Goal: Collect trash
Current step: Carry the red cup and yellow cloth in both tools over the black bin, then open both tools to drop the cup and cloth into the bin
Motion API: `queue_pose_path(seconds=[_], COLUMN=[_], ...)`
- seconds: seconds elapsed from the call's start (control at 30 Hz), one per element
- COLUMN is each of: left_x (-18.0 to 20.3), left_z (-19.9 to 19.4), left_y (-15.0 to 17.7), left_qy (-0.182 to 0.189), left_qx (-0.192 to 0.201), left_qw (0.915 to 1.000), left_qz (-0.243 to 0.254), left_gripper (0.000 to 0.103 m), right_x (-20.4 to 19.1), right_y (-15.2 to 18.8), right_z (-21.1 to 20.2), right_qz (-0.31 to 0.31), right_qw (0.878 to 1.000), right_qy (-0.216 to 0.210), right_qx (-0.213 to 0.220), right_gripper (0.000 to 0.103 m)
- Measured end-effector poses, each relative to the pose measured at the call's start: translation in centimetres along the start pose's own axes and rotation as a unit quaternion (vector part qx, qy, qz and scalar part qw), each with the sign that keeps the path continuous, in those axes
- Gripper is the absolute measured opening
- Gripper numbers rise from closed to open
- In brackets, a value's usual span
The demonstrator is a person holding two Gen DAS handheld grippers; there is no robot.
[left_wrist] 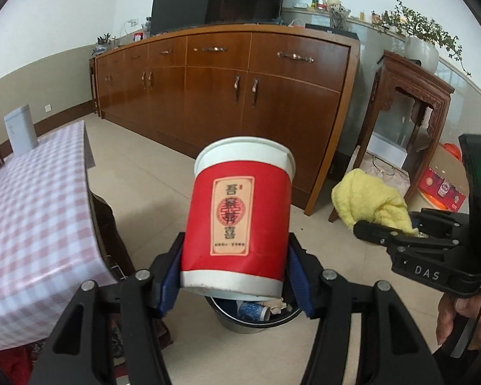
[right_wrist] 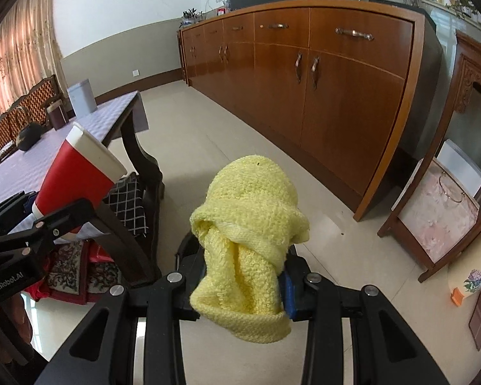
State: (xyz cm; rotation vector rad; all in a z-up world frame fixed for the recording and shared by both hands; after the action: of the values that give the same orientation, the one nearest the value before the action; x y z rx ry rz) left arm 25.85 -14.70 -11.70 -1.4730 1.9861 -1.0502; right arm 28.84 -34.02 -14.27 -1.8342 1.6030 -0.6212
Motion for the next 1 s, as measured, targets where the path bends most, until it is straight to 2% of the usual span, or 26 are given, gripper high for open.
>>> queue_pose_path(seconds=[0.43, 0.53, 0.57, 0.6, 0.63, 0.67, 0.7, 0.77, 0.87, 1.0], left_x=[0.5, 0.8, 0.9, 1.0, 1.0, 0.3, -0.4, -1.7, -1.9, -1.2], left_z=[6.6, 8.1, 9.0, 9.7, 10.6, 11.3, 11.6, 11.6, 10.7, 9.3], left_y=[2.9, 3.6, 3.9, 4.3, 5.0, 5.7, 6.1, 6.7, 6.9, 6.4], left_qy=[0.016, 0.028, 0.042, 0.058, 0.066, 0.056, 0.053, 0.027, -0.006, -0.029], left_qx=[-0.053, -0.067, -0.075, -0.086, -0.101, -0.112, -0.118, -0.124, -0.115, -0.101], left_qw=[0.9984, 0.9972, 0.996, 0.9942, 0.9921, 0.991, 0.9896, 0.9891, 0.9915, 0.9932], left_qz=[-0.009, -0.015, -0.022, -0.029, -0.034, -0.048, -0.063, -0.075, -0.061, -0.05], left_gripper=[0.06, 0.06, 0.06, 0.068, 0.082, 0.087, 0.093, 0.095, 0.1, 0.1], right_x=[0.7, 0.6, 0.5, 0.4, 0.6, 1.3, 2.3, 3.4, 4.8, 5.6], right_y=[3.5, 4.4, 4.8, 5.2, 5.6, 6.4, 7.4, 8.2, 8.7, 8.1], right_z=[7.2, 9.2, 10.3, 11.1, 12.0, 13.2, 14.3, 14.7, 14.5, 13.3], right_qz=[-0.043, -0.061, -0.075, -0.086, -0.092, -0.092, -0.094, -0.087, -0.079, -0.048], right_qw=[0.997, 0.995, 0.993, 0.991, 0.99, 0.99, 0.988, 0.988, 0.988, 0.991], right_qy=[-0.02, -0.033, -0.042, -0.051, -0.052, -0.034, -0.012, -0.002, 0.023, 0.028], right_qx=[-0.06, -0.075, -0.083, -0.088, -0.09, -0.101, -0.124, -0.128, -0.131, -0.119], right_gripper=[0.039, 0.039, 0.04, 0.046, 0.057, 0.093, 0.103, 0.103, 0.103, 0.103])
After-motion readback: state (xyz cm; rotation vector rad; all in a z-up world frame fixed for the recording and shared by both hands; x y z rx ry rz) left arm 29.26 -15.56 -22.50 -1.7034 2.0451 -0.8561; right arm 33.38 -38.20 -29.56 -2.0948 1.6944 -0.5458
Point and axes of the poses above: each gripper's, at about its wrist camera, not at the fingertips, and z roughly the way its jaws point, x to its right, y to its underside, the point moved 8 cm from there along z, roughly the way its jaws point, and after that the axes turned 2 degrees about z, right-handed, at the moved point
